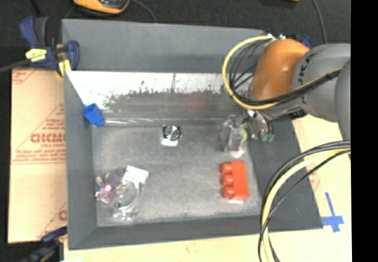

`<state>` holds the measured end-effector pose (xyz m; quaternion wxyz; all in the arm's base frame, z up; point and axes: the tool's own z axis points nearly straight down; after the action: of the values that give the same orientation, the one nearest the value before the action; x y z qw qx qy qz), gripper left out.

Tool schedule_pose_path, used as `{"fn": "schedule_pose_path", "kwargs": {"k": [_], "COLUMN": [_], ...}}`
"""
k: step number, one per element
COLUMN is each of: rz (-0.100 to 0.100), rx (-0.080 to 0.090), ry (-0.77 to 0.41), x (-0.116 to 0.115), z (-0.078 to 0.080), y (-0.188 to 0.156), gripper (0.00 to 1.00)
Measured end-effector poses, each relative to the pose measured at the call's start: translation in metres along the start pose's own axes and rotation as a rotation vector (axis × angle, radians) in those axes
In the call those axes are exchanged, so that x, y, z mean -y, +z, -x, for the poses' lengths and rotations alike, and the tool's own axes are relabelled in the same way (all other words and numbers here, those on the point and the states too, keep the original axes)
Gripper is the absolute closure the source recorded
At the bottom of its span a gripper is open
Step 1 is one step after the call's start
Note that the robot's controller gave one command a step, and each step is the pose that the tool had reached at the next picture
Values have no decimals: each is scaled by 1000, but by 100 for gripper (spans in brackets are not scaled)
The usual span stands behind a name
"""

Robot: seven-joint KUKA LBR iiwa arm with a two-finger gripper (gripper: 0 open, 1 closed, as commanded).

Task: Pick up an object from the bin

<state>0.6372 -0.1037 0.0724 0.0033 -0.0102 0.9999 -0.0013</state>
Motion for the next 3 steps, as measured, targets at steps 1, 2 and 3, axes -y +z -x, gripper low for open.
{"fn": "schedule_pose_path", "kwargs": {"k": [1,2,3], "rz": [4,2,-1], "rx": [-2,-1,7], "ry": [-14,-12,32], "x": [28,31,61], "z": [7,7,-1], "y": [-1,-2,-115], "gripper": [100,0,0]}}
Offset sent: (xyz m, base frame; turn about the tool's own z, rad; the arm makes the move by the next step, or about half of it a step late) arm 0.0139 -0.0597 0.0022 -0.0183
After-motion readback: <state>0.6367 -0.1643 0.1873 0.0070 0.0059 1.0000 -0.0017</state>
